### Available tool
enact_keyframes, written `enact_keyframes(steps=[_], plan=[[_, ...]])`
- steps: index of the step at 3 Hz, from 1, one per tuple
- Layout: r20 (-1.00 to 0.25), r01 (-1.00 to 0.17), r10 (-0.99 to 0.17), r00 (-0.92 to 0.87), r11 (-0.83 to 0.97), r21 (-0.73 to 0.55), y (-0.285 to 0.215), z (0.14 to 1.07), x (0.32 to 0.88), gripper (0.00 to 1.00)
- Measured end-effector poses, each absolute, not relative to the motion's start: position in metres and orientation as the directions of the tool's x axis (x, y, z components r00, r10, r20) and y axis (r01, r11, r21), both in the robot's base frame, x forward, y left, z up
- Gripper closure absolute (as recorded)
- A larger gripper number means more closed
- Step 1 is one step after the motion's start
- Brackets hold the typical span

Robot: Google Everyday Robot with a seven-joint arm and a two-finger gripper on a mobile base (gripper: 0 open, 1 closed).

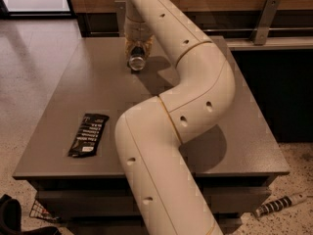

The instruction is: Place redbull can upright

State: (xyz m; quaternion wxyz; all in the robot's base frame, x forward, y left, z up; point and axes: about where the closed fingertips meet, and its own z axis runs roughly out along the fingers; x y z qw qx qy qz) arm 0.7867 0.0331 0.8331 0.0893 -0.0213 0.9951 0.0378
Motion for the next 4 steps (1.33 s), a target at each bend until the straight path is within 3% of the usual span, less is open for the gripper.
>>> enact_keyframes(steps=[2,4], plan=[[-0.317,-0.078,-0.065,-0.946,0.997,0.026,0.006,0.890,0.795,1.00],[-0.486,-0.203,-0.161,-0.859,0.979,0.035,-0.023,0.953,0.802,1.00]])
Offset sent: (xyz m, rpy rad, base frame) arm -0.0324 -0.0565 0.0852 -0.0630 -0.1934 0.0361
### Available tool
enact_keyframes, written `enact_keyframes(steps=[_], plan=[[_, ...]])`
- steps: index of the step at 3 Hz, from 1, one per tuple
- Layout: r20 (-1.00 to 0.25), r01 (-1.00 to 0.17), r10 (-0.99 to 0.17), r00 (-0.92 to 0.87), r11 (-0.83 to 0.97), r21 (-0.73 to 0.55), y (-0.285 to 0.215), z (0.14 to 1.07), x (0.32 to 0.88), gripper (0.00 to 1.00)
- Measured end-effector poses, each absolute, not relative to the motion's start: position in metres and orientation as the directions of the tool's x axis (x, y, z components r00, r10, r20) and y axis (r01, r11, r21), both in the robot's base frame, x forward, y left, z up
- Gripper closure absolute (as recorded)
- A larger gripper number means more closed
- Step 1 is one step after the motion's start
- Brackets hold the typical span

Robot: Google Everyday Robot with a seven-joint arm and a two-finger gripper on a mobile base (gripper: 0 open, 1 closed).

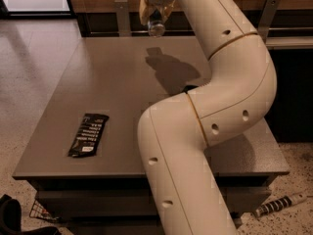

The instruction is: Place redbull can upright

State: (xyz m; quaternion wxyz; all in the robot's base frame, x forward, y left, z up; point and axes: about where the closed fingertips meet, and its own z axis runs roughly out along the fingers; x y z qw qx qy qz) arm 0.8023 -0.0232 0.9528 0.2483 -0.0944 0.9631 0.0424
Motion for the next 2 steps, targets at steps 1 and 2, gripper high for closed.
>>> enact_keyframes(steps=[1,2], plan=[[-0.550,-0.300,-0.244,-0.798,0.954,0.011,-0.049,0.950,0.791,1.00],[-0.605,-0.332,-0.261,-0.752,0.943,0.006,-0.035,0.959,0.793,1.00]])
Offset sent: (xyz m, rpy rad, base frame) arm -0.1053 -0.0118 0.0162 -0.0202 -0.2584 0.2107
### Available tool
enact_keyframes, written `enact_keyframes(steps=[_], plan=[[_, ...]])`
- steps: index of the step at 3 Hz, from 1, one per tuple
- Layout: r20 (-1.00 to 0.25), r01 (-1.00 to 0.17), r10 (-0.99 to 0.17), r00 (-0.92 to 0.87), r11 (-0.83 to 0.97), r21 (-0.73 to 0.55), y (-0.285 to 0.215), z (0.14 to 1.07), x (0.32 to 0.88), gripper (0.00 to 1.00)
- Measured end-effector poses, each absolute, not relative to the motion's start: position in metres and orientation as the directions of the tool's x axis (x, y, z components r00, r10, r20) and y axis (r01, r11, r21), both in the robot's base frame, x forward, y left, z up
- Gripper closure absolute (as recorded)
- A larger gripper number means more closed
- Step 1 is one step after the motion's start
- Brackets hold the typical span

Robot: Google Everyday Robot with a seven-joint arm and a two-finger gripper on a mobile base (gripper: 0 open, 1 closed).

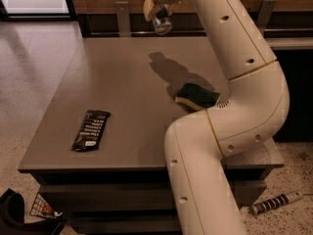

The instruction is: Place redbull can upright

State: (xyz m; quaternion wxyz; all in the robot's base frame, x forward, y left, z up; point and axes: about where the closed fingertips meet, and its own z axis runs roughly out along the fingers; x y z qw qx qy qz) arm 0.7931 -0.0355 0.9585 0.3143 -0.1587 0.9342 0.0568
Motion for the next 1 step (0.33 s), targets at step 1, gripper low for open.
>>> enact_keyframes(steps=[1], plan=[[-0.605,-0.332,-0.261,-0.752,0.943,0.006,-0.0355,0.9585,0.7931,1.00]])
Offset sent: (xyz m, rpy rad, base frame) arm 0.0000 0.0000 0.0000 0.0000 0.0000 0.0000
